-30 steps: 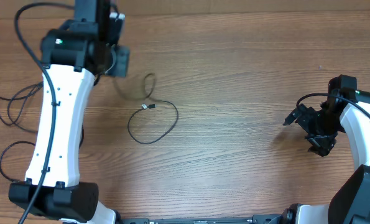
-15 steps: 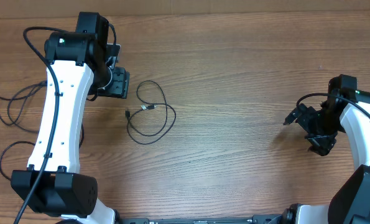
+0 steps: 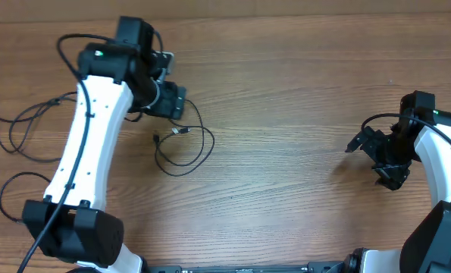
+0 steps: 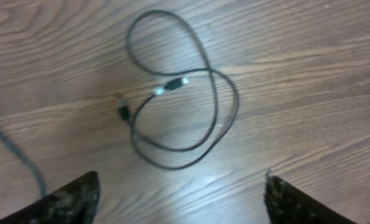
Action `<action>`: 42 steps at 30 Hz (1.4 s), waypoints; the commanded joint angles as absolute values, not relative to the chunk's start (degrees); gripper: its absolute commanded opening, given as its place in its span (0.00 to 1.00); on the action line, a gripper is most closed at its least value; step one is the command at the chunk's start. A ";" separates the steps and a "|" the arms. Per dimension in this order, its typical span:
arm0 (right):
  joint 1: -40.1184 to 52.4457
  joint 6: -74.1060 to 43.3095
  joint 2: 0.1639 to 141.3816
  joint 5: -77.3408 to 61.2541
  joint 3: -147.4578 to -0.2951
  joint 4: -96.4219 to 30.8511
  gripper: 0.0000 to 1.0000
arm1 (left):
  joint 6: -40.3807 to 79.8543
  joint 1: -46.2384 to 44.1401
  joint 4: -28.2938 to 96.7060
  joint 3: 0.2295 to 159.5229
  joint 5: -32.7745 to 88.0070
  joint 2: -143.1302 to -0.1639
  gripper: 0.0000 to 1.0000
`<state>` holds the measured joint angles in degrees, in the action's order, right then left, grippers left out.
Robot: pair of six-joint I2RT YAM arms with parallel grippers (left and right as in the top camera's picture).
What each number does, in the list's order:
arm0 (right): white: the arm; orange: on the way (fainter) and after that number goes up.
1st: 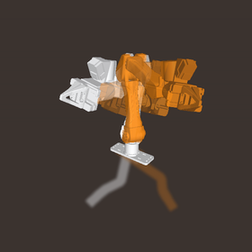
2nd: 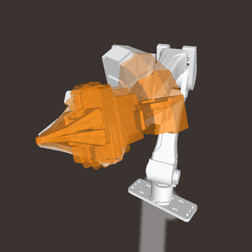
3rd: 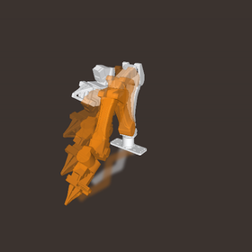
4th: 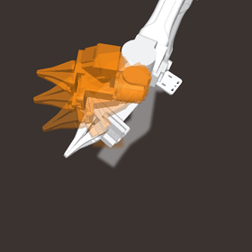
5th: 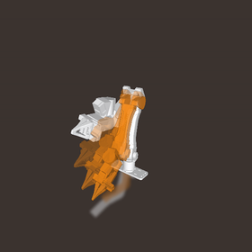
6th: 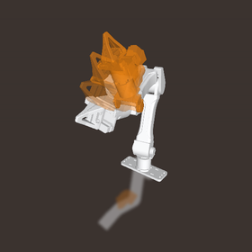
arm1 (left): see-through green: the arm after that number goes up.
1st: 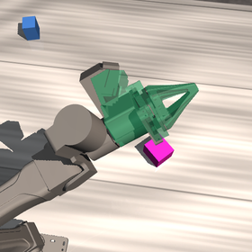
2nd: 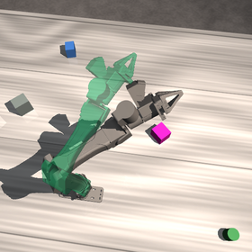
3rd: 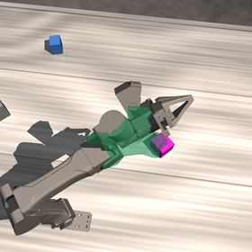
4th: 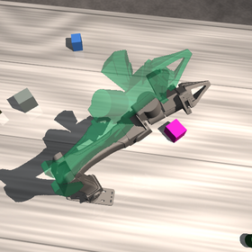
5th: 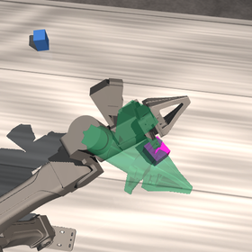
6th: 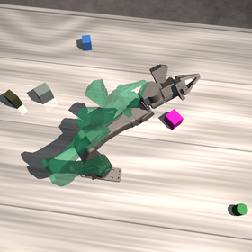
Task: Untangle cables
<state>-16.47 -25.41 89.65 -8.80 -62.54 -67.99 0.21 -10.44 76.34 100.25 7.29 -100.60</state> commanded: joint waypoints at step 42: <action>-16.58 -24.99 89.82 -9.08 -62.19 -67.81 1.00 | -1.08 -26.28 56.95 77.84 7.92 -120.27 0.24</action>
<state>-16.47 -25.39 89.65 -8.78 -62.54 -67.99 -0.47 -25.71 56.36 78.81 6.85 -117.25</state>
